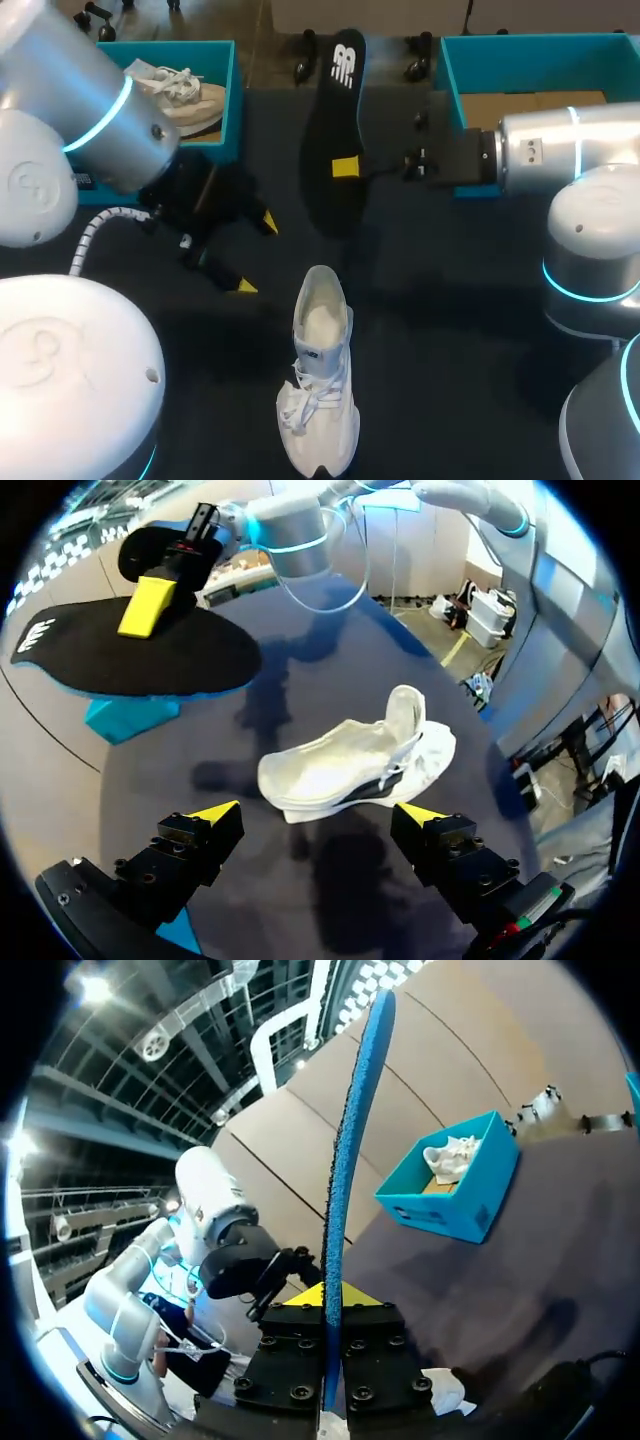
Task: Take the shoe out of the shoebox, open the shoe tongue, remove and reinsert the insole, then place the shoe into the shoebox
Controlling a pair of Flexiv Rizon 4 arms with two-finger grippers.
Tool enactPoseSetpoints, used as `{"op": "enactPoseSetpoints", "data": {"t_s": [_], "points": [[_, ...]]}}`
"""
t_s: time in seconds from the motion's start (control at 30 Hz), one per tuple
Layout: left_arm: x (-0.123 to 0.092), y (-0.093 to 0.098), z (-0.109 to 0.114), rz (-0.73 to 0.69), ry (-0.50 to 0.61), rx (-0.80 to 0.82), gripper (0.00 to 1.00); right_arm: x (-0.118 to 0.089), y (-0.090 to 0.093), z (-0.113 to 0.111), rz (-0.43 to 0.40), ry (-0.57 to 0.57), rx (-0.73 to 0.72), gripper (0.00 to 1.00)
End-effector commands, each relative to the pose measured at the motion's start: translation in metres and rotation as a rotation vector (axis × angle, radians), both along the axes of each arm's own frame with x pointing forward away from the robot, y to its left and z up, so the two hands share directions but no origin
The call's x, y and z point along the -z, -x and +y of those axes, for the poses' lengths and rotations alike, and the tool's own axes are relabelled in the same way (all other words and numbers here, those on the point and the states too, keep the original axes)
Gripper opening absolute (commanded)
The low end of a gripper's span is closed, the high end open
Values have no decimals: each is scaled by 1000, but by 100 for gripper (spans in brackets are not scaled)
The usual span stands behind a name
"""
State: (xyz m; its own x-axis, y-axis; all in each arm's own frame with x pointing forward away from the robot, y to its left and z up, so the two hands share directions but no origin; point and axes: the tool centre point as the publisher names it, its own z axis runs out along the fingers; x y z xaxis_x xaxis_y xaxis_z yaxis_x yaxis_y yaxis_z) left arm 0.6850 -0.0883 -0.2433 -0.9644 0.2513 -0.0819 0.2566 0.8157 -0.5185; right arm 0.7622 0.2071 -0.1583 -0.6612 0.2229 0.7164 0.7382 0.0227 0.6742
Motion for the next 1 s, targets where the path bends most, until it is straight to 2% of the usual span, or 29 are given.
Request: {"op": "enactPoseSetpoints", "data": {"t_s": [0.03, 0.5, 0.67, 1.0], "points": [[-6, 5, -1, -13, -84, -6, 100, 6, 2, -2, -5, 26, 19, 0], [-6, 5, -1, -13, -84, -6, 100, 6, 2, -2, -5, 26, 19, 0], [9, 3, 3, 46, -106, -35, 100, 12, 0, 2, -47, 2, 4, 0], [43, 14, 15, 92, -76, -58, 100, 42, 1, 10, -111, -43, -35, 0]]}}
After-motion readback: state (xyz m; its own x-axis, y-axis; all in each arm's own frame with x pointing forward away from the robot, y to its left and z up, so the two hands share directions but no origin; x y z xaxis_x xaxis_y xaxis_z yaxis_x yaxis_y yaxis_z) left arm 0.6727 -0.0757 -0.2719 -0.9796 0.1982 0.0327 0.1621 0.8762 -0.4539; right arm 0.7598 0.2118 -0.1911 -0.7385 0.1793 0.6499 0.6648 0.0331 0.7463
